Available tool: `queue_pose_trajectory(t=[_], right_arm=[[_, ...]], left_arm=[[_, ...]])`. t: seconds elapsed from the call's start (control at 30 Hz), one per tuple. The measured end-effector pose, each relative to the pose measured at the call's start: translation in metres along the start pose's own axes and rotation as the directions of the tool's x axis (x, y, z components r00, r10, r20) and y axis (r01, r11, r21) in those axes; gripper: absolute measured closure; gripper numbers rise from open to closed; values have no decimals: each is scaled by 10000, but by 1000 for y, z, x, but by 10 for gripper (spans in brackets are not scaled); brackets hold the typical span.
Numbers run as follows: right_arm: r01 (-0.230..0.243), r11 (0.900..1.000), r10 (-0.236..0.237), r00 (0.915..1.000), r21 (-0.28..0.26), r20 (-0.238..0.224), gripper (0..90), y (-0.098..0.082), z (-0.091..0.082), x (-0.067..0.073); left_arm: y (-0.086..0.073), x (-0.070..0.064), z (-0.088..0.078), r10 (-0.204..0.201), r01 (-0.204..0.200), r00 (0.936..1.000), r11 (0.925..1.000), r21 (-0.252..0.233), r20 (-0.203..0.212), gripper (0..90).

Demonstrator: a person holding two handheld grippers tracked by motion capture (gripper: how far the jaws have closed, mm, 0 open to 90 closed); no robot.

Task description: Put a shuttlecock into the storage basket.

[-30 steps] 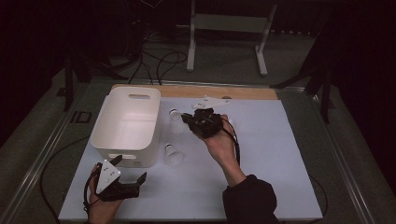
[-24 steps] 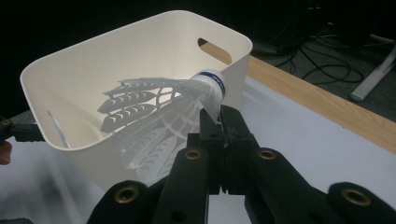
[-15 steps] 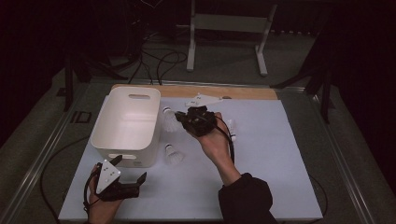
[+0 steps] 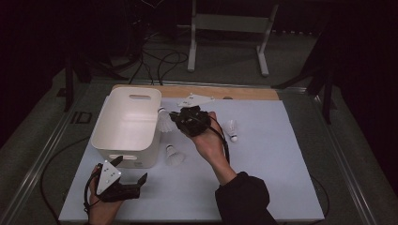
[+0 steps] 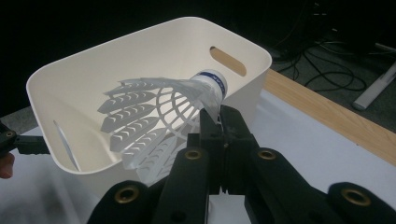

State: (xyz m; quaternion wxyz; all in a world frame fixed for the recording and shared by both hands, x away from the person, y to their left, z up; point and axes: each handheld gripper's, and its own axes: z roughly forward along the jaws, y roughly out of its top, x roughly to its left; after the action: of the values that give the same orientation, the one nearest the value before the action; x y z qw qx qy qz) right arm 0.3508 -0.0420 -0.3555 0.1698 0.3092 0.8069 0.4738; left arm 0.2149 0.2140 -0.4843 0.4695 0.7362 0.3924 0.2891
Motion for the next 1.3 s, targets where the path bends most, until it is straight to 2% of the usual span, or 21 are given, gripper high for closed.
queue_pose_trajectory(t=[0.9, 1.13, 1.23, 1.27, 1.3], right_arm=[[186, 9998, -187, 9987, -36, -472, 890, 15, 25, 22], [289, 9996, -284, 9964, 52, -794, 889, 18, 32, 30], [313, 9994, -302, 9955, 118, -900, 879, 17, 34, 32], [360, 9993, -344, 9934, 125, -1093, 811, 17, 34, 33], [360, 9993, -344, 9934, 125, -1093, 811, 17, 34, 33]], left_arm=[[0, 0, 0, 36, -36, 10000, 10000, 3, 9, 0], [0, 0, 0, 58, -58, 10000, 10000, 10, -1, 0], [0, 0, 0, 55, -55, 10000, 10000, 9, 6, 0], [0, 0, 0, 63, -63, 10000, 10000, 10, 4, 0], [0, 0, 0, 63, -63, 10000, 10000, 10, 4, 0]])
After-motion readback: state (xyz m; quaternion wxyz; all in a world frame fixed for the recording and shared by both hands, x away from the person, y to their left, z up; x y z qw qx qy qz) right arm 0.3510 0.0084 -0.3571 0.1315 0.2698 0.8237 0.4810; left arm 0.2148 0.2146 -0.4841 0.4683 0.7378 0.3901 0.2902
